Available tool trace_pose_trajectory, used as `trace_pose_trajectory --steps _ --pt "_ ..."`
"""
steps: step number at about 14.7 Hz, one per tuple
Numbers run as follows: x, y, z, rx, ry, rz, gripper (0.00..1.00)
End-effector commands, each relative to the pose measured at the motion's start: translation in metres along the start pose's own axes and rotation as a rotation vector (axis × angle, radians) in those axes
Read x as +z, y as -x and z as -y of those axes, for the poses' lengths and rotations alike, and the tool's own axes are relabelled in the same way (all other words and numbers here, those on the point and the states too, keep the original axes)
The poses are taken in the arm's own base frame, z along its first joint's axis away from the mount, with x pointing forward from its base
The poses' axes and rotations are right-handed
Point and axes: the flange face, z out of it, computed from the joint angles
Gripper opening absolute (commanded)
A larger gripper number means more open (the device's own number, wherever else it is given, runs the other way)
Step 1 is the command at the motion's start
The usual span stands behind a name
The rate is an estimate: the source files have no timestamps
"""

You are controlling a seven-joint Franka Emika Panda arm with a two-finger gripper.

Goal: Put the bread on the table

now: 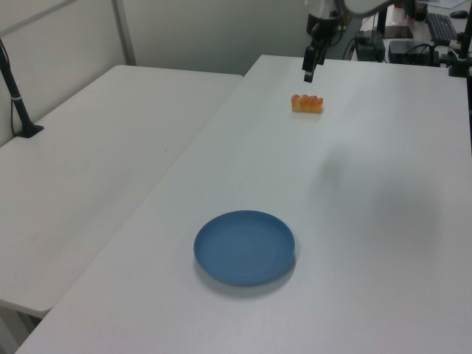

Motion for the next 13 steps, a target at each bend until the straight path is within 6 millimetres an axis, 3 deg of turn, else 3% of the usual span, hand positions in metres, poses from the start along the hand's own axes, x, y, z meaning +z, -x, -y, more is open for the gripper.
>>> trace_pose_trajectory --steps 1,3,4,8,13 --pt "-0.051 0.048 0.043 -0.011 -0.080 0.088 1.00" --pt "-0.060 0.068 0.055 -0.029 -0.092 0.089 1.00" --pt "-0.063 0.080 0.048 -0.024 -0.090 0.097 1.00" --pt "-0.056 0.094 0.024 0.024 -0.108 0.161 1.00" --pt "-0.063 0.099 0.013 0.041 -0.107 0.202 1.00"
